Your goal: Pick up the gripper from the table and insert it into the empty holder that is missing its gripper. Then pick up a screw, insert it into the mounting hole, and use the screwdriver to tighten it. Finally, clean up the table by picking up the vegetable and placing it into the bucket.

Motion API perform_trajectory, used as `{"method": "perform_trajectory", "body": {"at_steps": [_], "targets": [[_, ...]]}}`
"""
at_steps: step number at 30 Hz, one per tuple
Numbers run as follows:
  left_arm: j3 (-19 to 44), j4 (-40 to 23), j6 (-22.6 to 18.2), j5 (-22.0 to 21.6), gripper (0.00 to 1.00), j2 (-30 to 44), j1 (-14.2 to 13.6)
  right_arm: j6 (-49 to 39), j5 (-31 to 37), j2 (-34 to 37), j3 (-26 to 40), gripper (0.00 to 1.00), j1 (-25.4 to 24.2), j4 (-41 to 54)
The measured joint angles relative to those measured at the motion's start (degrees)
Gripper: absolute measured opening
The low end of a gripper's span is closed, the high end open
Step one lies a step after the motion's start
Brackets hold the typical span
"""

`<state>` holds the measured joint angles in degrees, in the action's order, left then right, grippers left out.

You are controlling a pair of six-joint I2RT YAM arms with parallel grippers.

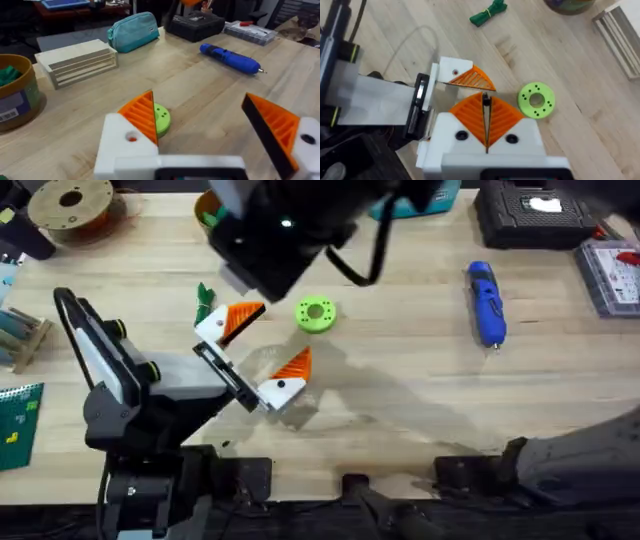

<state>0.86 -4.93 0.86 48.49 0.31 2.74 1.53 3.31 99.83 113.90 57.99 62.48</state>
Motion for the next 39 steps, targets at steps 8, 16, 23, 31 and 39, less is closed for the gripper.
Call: {"method": "perform_trajectory", "body": {"at_steps": [8, 16, 23, 31, 39], "targets": [[0.0, 0.0, 0.0, 0.0, 0.986, 0.0, 0.0, -0.3, 1.83, 7.86, 10.01, 0.006, 2.38, 6.57], [0.0, 0.0, 0.0, -0.02, 0.986, 0.0, 0.0, -0.47, 1.84, 14.64, 18.53, 0.006, 2.92, 11.79], [0.0, 0.0, 0.0, 0.0, 0.985, 0.0, 0.0, -0.47, 1.86, 17.29, 21.8, 0.006, 4.68, 11.34], [0.0, 0.0, 0.0, 0.0, 0.986, 0.0, 0.0, -1.33, 1.85, 18.52, 21.95, 0.006, 7.63, 11.4], [0.0, 0.0, -0.02, 0.0, 0.985, 0.0, 0.0, -1.98, 2.04, 18.77, 21.97, 0.006, 7.46, 11.19]]}}
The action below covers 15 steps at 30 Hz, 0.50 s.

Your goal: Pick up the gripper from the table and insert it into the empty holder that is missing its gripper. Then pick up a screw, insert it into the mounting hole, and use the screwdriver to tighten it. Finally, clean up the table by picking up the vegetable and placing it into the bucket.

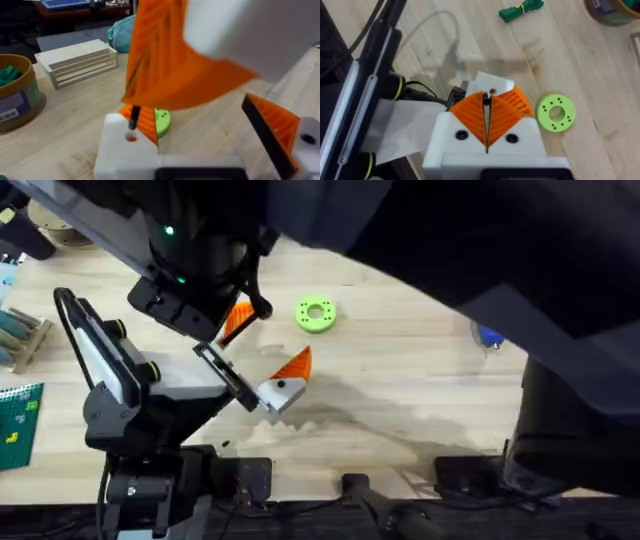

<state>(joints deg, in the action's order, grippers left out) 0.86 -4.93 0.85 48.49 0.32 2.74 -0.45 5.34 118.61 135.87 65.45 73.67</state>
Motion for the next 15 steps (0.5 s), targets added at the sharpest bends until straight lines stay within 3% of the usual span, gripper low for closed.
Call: {"method": "perform_trajectory", "body": {"at_steps": [15], "targets": [[0.0, 0.0, 0.0, 0.0, 0.985, 0.0, 0.0, -0.01, 0.02, 0.02, 0.0, 0.006, -1.04, -0.15]]}}
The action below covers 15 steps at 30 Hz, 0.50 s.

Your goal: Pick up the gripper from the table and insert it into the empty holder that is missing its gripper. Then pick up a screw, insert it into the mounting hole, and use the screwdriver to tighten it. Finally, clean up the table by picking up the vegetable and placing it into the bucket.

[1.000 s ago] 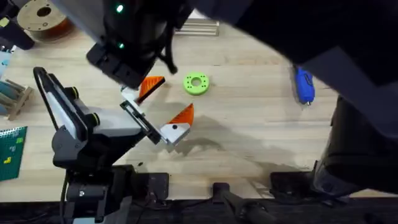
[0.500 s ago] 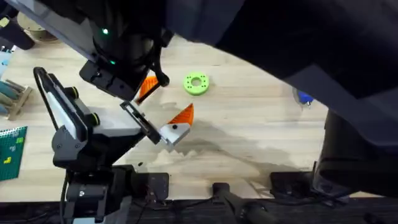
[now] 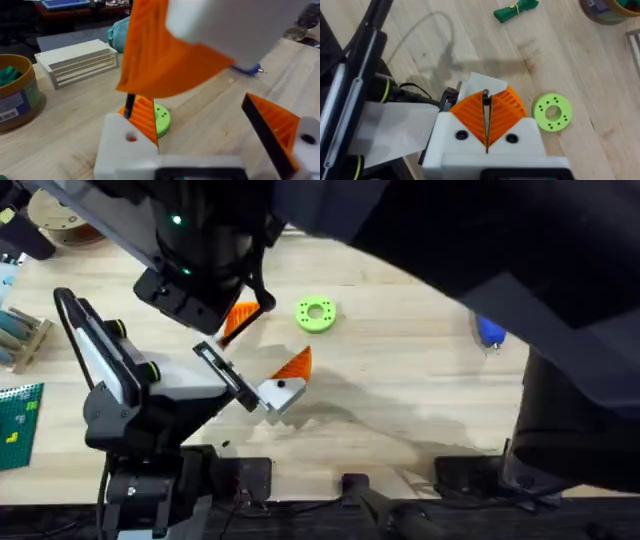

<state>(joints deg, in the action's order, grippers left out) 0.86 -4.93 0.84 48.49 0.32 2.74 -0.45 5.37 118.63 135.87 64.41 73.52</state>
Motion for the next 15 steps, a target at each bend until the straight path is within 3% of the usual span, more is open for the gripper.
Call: {"method": "perform_trajectory", "body": {"at_steps": [15], "targets": [[0.0, 0.0, 0.02, -0.01, 0.985, 0.0, 0.0, -0.01, 0.0, 0.31, 0.07, 0.006, -0.19, -0.08]]}}
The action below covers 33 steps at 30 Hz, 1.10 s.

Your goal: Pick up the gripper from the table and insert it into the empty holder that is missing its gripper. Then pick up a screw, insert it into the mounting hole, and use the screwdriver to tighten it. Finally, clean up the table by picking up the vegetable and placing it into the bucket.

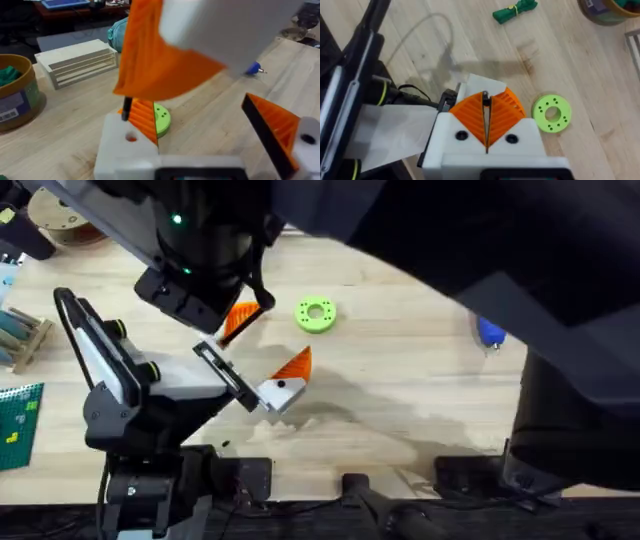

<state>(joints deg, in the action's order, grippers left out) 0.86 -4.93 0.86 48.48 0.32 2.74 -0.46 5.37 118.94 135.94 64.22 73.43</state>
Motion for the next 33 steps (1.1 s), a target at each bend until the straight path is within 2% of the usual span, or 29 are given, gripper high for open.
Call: {"method": "perform_trajectory", "body": {"at_steps": [8, 33], "targets": [[0.0, 0.0, -0.02, 0.01, 0.985, 0.0, 0.0, -0.01, 0.0, 2.26, 0.0, 0.006, -0.01, -0.02], [0.0, 0.0, 0.0, -0.01, 0.985, 0.0, 0.0, -0.01, -0.03, 2.31, 0.0, 0.006, -1.76, 0.57]]}}
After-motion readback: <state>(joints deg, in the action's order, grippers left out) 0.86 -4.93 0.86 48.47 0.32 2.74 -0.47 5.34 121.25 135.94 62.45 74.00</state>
